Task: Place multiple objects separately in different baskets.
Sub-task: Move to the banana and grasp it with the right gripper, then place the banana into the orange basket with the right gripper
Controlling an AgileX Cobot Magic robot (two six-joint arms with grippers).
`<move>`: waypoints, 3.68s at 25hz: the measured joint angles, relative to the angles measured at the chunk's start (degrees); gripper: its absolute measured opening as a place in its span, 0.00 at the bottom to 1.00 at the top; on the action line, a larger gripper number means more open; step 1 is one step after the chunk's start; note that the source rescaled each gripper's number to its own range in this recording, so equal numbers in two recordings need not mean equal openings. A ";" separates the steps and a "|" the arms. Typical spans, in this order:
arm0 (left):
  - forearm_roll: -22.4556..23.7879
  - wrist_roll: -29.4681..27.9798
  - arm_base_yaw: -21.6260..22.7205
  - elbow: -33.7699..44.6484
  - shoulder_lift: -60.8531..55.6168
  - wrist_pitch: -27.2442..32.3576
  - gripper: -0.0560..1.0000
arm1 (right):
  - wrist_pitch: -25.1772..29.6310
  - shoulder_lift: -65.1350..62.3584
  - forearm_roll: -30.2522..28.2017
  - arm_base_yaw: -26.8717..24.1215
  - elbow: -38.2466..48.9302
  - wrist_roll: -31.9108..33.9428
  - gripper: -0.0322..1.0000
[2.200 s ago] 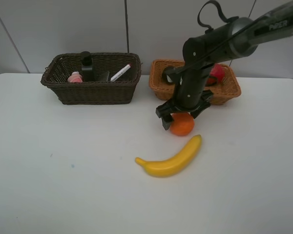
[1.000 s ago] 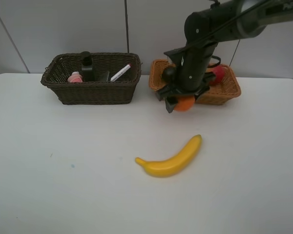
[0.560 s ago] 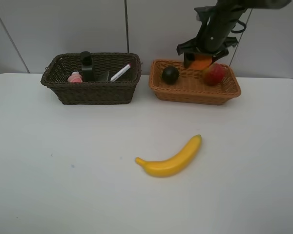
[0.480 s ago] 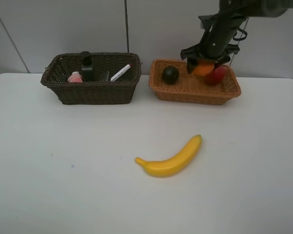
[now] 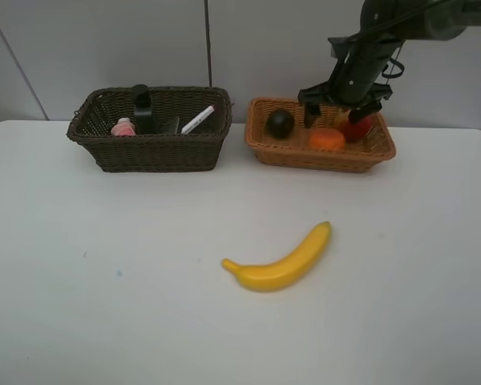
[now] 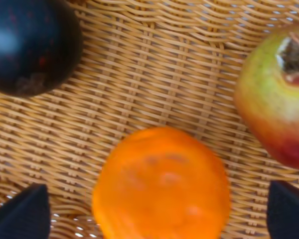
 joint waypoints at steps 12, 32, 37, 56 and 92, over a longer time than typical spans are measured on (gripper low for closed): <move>0.00 0.00 0.00 0.00 0.00 0.00 1.00 | 16.44 -7.27 3.05 0.00 -0.28 0.05 1.00; 0.00 0.00 0.00 0.00 0.00 0.00 1.00 | 9.07 -27.58 10.35 20.87 44.33 23.20 1.00; 0.00 0.00 0.00 0.00 0.00 0.00 1.00 | -0.44 -27.58 16.48 22.81 47.61 28.67 1.00; 0.00 0.00 0.00 0.00 0.00 0.00 1.00 | -16.18 -21.18 12.24 22.76 51.45 41.63 1.00; 0.00 0.00 0.00 0.00 0.00 0.00 1.00 | -19.40 -27.13 5.26 20.07 48.00 38.47 0.03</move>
